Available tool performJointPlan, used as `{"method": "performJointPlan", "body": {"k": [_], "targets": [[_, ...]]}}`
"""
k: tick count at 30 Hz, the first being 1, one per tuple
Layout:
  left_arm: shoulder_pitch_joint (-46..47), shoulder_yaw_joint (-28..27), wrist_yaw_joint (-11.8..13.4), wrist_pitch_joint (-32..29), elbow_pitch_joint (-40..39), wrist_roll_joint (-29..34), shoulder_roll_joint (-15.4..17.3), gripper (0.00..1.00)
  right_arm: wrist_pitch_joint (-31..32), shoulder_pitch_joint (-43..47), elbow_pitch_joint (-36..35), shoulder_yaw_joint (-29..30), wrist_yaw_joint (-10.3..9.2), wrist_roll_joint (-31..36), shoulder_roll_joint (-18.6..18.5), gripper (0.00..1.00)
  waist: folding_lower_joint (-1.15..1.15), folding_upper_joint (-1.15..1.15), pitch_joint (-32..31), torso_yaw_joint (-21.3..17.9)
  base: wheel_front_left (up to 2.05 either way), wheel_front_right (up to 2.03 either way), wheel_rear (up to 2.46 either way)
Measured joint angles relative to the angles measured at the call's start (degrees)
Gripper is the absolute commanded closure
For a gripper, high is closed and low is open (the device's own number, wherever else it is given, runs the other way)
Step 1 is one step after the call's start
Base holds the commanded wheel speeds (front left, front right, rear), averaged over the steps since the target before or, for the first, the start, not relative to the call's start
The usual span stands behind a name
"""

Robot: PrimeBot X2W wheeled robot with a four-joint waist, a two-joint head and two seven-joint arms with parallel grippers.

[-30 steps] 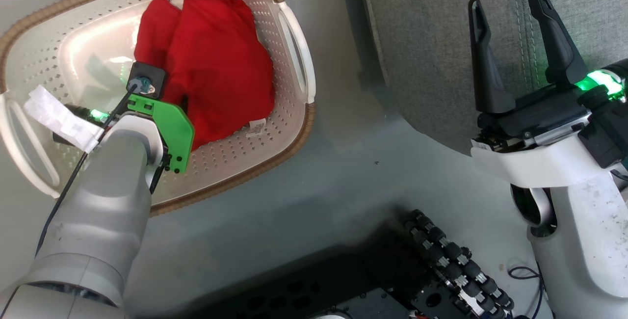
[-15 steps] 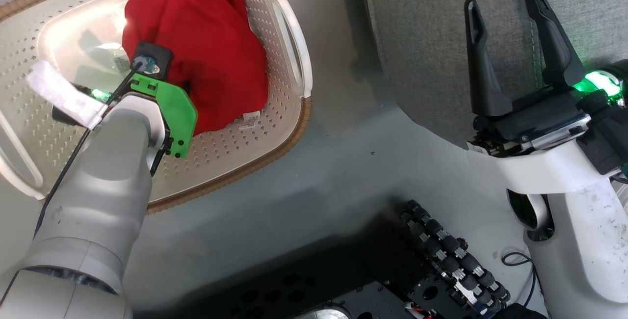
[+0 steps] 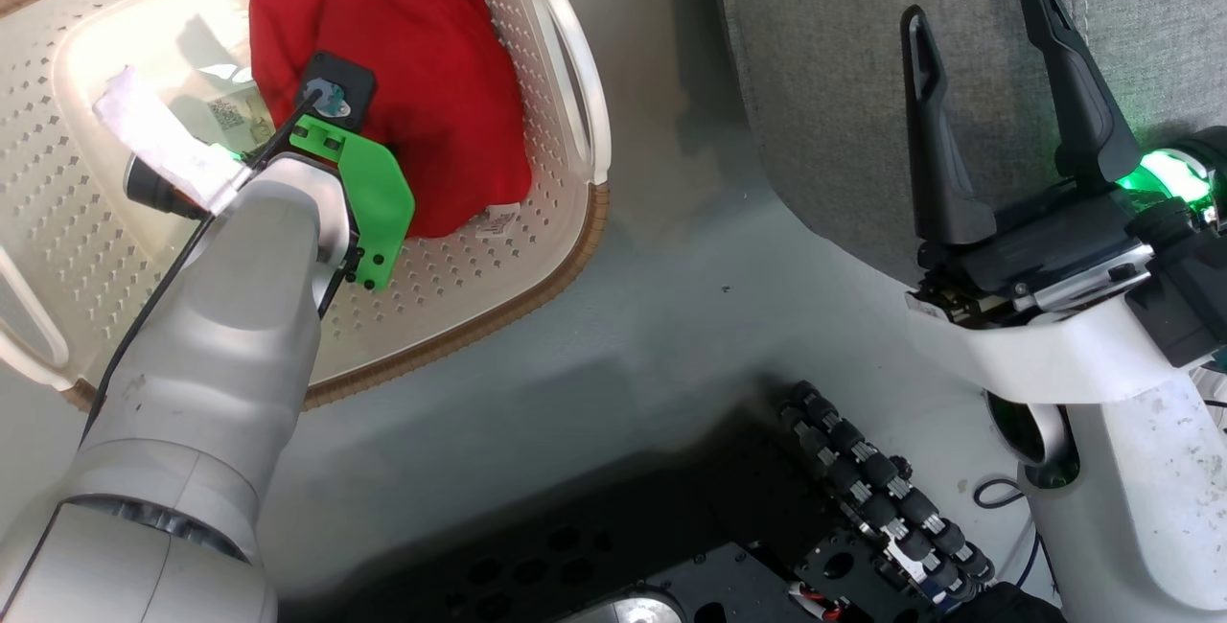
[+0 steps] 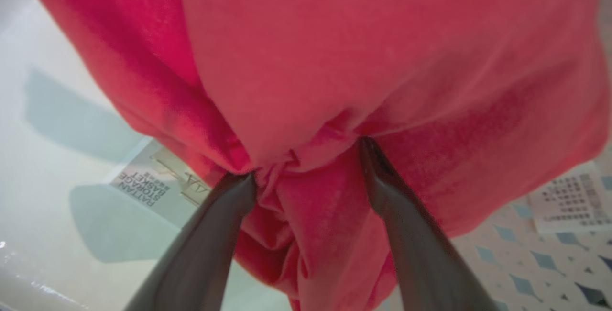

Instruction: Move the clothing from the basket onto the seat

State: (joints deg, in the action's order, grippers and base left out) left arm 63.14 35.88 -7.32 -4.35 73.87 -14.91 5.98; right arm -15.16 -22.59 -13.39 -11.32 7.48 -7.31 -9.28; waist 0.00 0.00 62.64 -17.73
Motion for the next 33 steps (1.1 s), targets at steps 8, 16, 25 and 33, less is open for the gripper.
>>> {"method": "performJointPlan", "body": {"k": [8, 16, 25, 33], "targets": [[0.33, 1.37, -0.08, -1.33, 0.00, -1.24, 0.49, 1.00, 0.00, -0.03, 0.01, -0.23, 0.00, 0.00, 0.11, 0.00, 0.00, 0.00, 0.03, -0.16, 0.00, 0.00, 0.00], [-0.25, 1.89, -0.09, -0.78, 0.02, -2.88, 1.60, 1.00, 0.01, -1.08, 1.01, -0.58, 0.01, 0.10, 0.78, 0.00, 0.00, 0.00, -1.29, -0.59, 0.00, 0.00, 0.00], [-1.88, 2.48, -0.16, -0.38, 0.02, -6.10, 3.72, 1.00, 0.03, -4.43, 3.24, -1.59, 0.01, -1.16, 1.44, 0.00, 0.00, 0.00, -5.25, -2.01, 0.00, 0.00, 0.00], [-8.55, 3.26, -0.16, 2.58, -0.07, -10.05, 2.02, 1.00, 0.02, -3.85, 6.37, -1.58, 0.01, -0.90, 0.59, 0.00, 0.00, 0.00, -11.95, -2.49, 0.00, 0.00, 0.00]]}}
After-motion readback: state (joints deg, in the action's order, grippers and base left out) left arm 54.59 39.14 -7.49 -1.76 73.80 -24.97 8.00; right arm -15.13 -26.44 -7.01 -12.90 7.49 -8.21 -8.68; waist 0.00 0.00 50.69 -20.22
